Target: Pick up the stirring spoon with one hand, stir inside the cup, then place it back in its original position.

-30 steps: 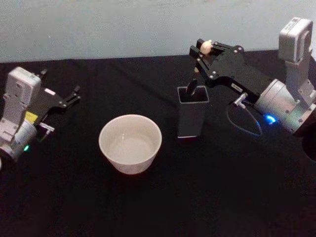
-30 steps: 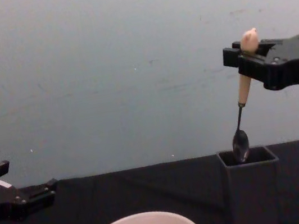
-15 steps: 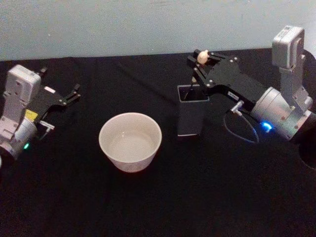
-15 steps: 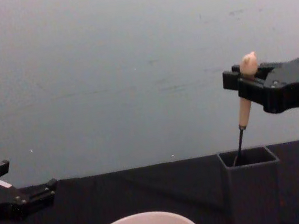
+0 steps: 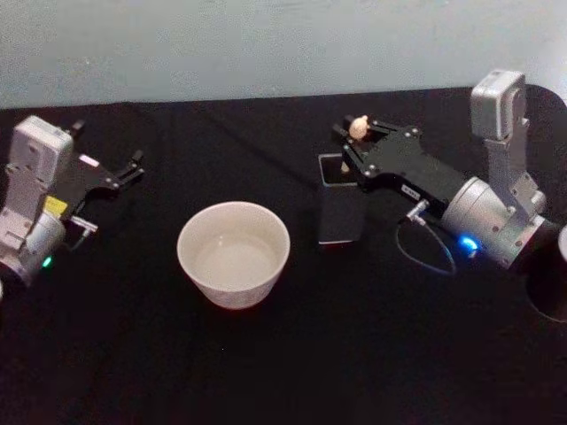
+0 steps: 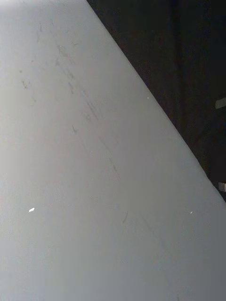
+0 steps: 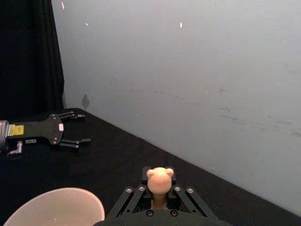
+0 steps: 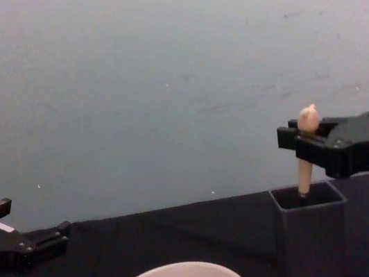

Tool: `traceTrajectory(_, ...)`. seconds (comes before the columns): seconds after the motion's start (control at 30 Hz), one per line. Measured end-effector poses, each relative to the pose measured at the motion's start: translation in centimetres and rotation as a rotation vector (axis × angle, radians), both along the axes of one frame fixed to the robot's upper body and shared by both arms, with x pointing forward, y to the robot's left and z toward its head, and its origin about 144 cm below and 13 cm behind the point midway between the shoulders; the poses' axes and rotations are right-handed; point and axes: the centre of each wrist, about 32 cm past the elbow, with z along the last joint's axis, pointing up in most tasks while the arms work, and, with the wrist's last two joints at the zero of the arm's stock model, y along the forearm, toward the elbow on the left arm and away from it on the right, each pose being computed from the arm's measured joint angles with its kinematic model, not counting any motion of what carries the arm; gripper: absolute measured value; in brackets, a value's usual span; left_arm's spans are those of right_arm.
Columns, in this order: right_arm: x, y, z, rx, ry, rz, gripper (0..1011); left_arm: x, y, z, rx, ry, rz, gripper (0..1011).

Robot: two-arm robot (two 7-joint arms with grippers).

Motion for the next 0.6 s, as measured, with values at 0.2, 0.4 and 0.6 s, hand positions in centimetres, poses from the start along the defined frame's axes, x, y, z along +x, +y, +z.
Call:
traceTrajectory(0.2,-0.1,0.0,-0.5,-0.005,0.022,-0.006,168,0.0,0.0,0.0,0.000,0.000,0.000,1001)
traceTrajectory(0.4,0.0,0.1,-0.9,-0.009,0.034,-0.011,168,0.0,0.0,0.0,0.000,0.000,0.000,1001)
traceTrajectory(0.6,0.2,0.2,-1.3,-0.016,0.042,-0.014,168,0.0,0.0,0.0,0.000,0.000,0.000,1001)
